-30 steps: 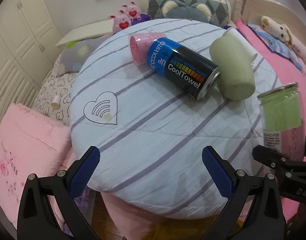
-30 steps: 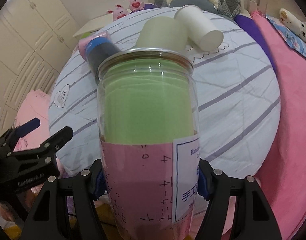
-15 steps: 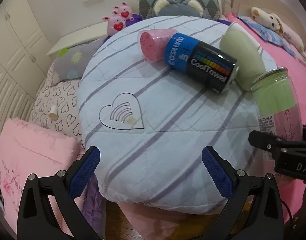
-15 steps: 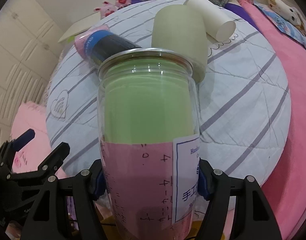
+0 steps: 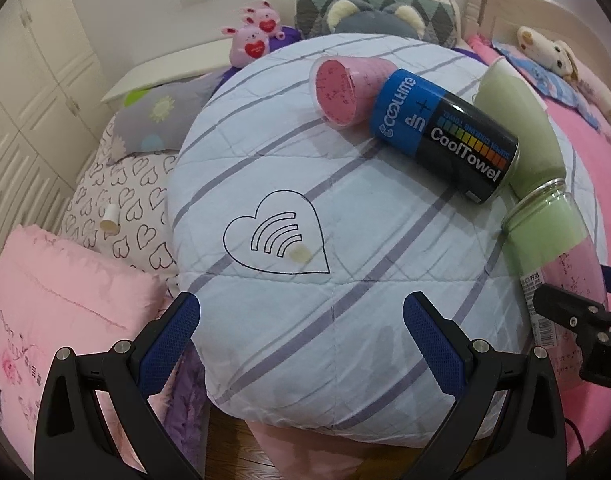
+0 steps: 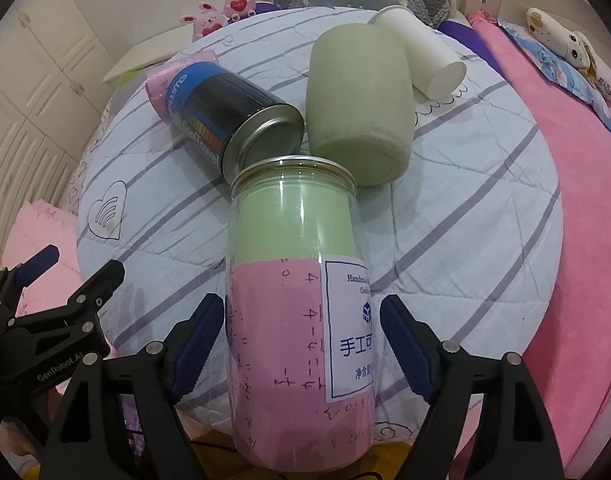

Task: Flip cup upright
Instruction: 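Close the left tool on the jar while the right tool opens and releases it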

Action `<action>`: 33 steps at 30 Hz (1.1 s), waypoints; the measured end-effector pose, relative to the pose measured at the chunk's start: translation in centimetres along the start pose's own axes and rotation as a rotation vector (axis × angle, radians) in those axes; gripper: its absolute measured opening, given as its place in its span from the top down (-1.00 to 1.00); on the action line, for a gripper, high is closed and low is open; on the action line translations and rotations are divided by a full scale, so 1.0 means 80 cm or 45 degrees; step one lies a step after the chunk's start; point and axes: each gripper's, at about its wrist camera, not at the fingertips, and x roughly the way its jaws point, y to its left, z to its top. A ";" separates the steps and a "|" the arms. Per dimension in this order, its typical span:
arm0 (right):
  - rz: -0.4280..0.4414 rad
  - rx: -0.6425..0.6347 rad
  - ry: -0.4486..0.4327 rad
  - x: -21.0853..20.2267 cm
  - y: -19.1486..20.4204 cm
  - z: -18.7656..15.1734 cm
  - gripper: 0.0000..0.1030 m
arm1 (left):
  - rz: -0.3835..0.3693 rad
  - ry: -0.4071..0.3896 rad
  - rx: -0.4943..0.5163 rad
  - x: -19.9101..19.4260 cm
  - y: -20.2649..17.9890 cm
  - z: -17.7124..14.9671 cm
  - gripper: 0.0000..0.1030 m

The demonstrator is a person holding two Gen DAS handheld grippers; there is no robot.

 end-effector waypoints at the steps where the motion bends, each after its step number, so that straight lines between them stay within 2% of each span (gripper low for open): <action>1: 0.005 -0.001 -0.001 -0.001 -0.001 0.000 -0.59 | 0.008 0.002 0.001 0.000 -0.001 0.000 -0.99; 6: 0.036 -0.013 -0.003 -0.007 -0.003 -0.007 -0.59 | 0.035 0.000 0.010 -0.005 -0.006 -0.003 -0.99; 17: 0.077 -0.079 -0.109 -0.050 -0.018 -0.021 -0.59 | 0.063 -0.044 -0.022 -0.036 -0.029 -0.005 -0.99; 20: 0.091 -0.074 -0.124 -0.050 -0.023 -0.014 -0.59 | 0.067 -0.054 -0.031 -0.045 -0.038 -0.005 -0.99; 27: 0.111 -0.061 -0.172 -0.058 -0.060 -0.017 -0.59 | 0.029 -0.060 -0.090 -0.066 -0.066 -0.004 -0.99; 33: 0.115 -0.062 -0.195 -0.061 -0.099 -0.013 -0.59 | 0.016 -0.023 -0.139 -0.069 -0.101 0.004 -0.99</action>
